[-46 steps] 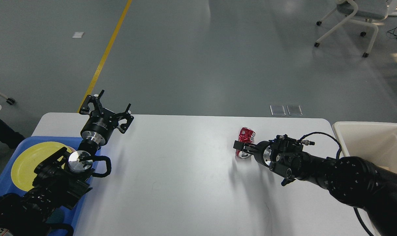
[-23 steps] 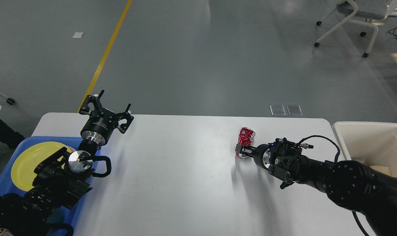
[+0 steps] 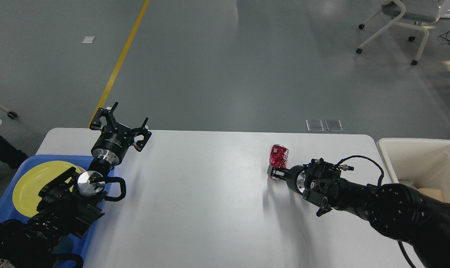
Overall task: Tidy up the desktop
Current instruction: 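Lift the red can and carry it into the white bin, release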
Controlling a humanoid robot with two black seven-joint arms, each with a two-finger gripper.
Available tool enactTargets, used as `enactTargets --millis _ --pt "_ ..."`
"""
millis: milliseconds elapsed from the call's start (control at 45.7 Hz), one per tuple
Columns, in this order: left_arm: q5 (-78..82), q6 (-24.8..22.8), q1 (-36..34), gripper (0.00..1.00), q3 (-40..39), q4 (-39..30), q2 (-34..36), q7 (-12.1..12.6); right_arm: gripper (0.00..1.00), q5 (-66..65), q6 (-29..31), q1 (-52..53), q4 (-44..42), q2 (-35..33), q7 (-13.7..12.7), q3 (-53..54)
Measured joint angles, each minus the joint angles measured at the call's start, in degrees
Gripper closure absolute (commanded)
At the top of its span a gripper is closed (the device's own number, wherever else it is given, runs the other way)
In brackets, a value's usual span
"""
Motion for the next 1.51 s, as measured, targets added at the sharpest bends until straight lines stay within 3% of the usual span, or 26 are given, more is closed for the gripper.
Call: enactTargets --millis 328,613,1073,1510 --pt "0.00 0.00 0.00 0.04 0.00 0.00 0.00 0.00 0.45 0.00 0.02 1.26 1.20 -0.14 -0.01 0.00" --pt "0.00 0.00 0.00 0.04 0.00 0.00 -0.02 0.00 0.45 -0.07 0.16 6.27 8.68 -3.37 0.05 0.00" --pt "0.00 0.00 0.00 0.04 0.00 0.00 -0.01 0.00 0.40 -0.53 1.37 30.47 33.73 -23.88 0.18 0.01" --pt "0.00 0.00 0.00 0.04 0.00 0.00 0.00 0.00 0.40 -0.98 12.24 47.35 38.13 -38.98 0.18 -0.44"
